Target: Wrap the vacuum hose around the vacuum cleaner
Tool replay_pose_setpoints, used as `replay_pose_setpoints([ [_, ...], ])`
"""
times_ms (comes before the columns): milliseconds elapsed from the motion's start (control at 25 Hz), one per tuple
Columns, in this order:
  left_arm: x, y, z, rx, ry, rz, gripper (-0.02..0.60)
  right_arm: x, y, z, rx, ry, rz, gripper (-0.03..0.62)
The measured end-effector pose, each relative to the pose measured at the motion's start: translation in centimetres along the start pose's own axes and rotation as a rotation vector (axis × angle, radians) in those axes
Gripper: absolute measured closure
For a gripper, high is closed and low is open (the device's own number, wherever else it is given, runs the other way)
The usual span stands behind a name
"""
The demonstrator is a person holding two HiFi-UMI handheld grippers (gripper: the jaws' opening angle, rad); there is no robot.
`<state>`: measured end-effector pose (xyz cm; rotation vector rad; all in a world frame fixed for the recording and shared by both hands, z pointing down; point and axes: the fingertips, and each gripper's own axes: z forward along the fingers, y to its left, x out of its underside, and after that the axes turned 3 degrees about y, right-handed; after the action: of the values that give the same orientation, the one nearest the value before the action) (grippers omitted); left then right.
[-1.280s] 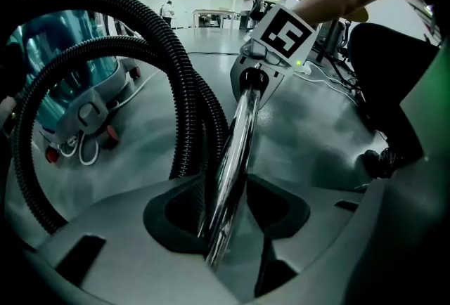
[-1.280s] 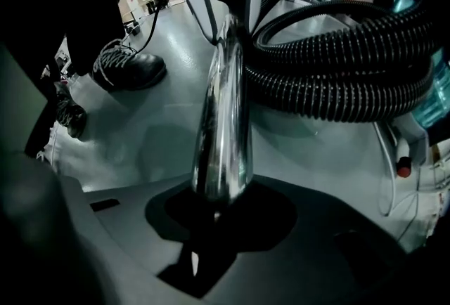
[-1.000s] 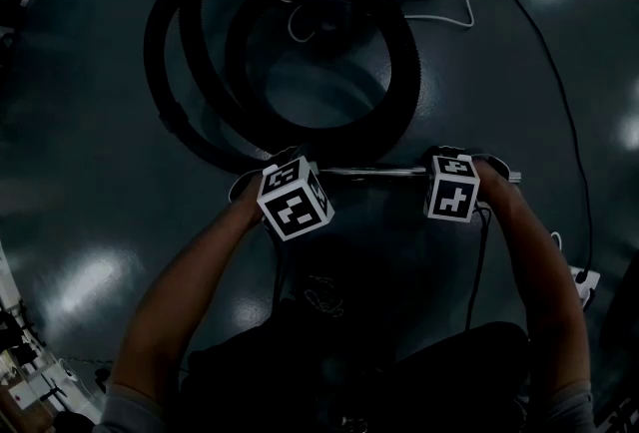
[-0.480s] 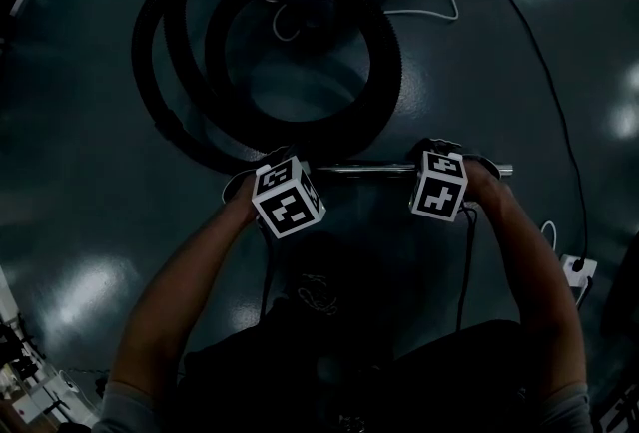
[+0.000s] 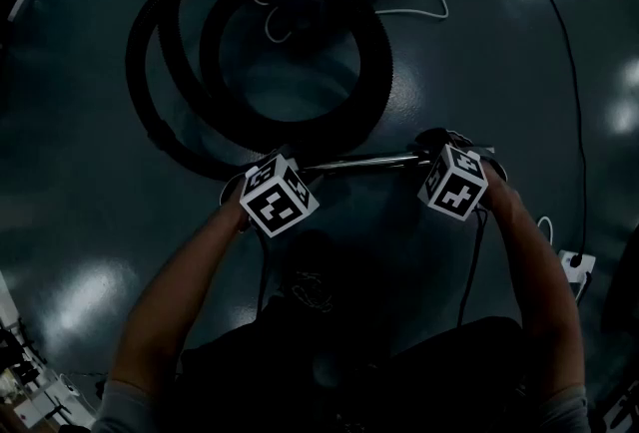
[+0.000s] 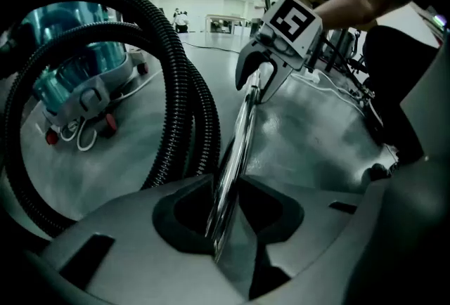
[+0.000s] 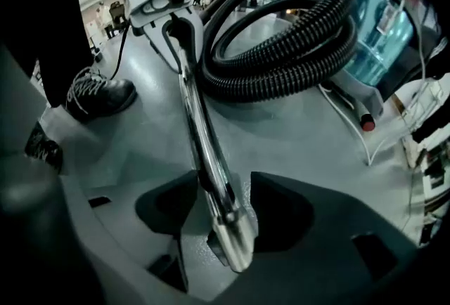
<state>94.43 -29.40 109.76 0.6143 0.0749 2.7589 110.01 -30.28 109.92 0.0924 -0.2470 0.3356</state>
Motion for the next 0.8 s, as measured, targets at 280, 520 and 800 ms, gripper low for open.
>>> replay_pose_setpoints([
  [280, -1.3, -0.2, -2.0, -0.037, -0.053, -0.028, 0.463, -2.5, -1.1, -3.3, -0.009, -0.197, 0.232, 0.376],
  [520, -3.0, 0.5, -4.3, -0.12, -0.083, 0.027, 0.574, -4.8, -0.8, -6.3, -0.016, -0.302, 0.207, 0.428],
  [800, -8.4, 1.1, -9.6, -0.106, -0.132, 0.142, 0.574, -4.2, -1.4, -11.5, 0.081, -0.362, 0.301, 0.589],
])
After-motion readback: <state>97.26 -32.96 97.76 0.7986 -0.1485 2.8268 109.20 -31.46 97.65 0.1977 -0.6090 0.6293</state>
